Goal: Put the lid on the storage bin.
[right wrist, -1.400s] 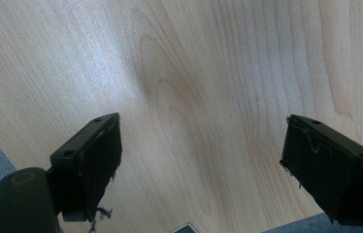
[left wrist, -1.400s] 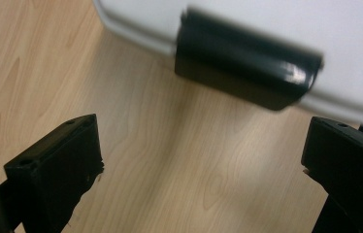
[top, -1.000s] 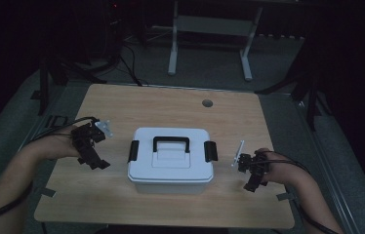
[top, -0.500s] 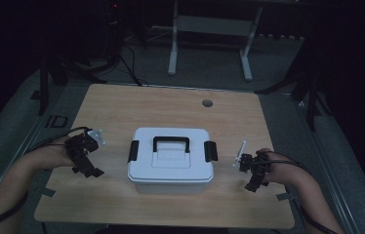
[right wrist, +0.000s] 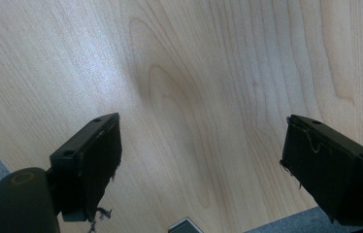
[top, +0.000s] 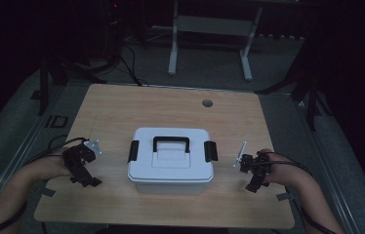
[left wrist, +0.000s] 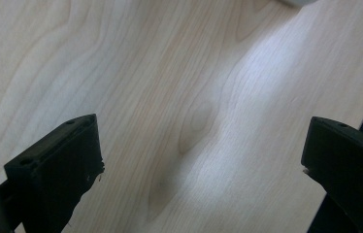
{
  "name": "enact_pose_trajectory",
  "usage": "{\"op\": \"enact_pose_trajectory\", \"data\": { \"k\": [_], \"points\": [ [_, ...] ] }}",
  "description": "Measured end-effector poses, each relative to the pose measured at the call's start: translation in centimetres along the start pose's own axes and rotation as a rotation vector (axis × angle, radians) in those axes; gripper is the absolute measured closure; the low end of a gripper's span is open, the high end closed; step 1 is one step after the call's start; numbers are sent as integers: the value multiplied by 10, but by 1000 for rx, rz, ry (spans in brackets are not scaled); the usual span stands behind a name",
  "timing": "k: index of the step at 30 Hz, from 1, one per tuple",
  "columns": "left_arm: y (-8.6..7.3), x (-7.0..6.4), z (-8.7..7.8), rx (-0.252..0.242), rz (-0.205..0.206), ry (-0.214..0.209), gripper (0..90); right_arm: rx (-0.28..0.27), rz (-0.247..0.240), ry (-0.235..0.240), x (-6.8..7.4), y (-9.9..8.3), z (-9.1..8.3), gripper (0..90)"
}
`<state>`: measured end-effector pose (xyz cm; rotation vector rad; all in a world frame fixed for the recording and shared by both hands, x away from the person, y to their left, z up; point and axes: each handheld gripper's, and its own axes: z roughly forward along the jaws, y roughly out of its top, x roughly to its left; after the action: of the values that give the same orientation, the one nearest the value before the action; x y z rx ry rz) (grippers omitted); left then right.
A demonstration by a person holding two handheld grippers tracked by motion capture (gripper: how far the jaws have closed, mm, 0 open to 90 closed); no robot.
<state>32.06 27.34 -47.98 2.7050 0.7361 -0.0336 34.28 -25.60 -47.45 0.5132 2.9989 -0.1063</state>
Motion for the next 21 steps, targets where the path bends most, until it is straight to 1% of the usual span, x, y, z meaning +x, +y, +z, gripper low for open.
{"op": "enact_pose_trajectory", "data": {
  "k": [1, 2, 4, 5, 7, 10, 12, 13, 16, 17, 18, 19, 21],
  "points": [
    [0, 0, 0, 0, 0, 0, 6, 0, 0, 0, 0, 0, 0, 139],
    [-3, -1, 4, 19, 5, 10, 6, 0, 0, -1, 0, 0, 0, 139],
    [-3, -1, 4, 19, 5, 10, 6, 1, 2, 0, -1, 0, -1, 139],
    [-6, -4, 8, 19, 5, 3, 6, 2, 1, -2, -1, -1, -1, 139],
    [-9, -6, 10, 11, 2, 1, 6, -1, 1, 0, -1, -1, -1, 139],
    [-12, -7, 13, 10, 0, -2, 6, -3, 2, 0, -1, -1, 0, 139],
    [-14, -8, 15, 6, 4, -1, 6, 1, 6, 2, -1, -2, 1, 139],
    [-16, -10, 17, 6, -1, -4, 6, 5, 5, 3, -1, -2, 2, 139],
    [-17, -13, 19, 4, 4, -7, 6, 5, 2, 4, -1, -2, 3, 138],
    [-19, -13, 19, -15, -6, 0, 6, 2, 5, 4, -1, -2, 4, 139],
    [-19, -13, 19, -15, -6, 0, 6, 2, 5, 4, -1, -2, 4, 139],
    [-21, -13, 19, -32, -17, 9, 6, 2, 6, 3, -1, -2, 4, 138],
    [-24, -13, 20, -58, -28, 8, 6, 0, 9, 5, 0, -3, 5, 139]
  ]
}}
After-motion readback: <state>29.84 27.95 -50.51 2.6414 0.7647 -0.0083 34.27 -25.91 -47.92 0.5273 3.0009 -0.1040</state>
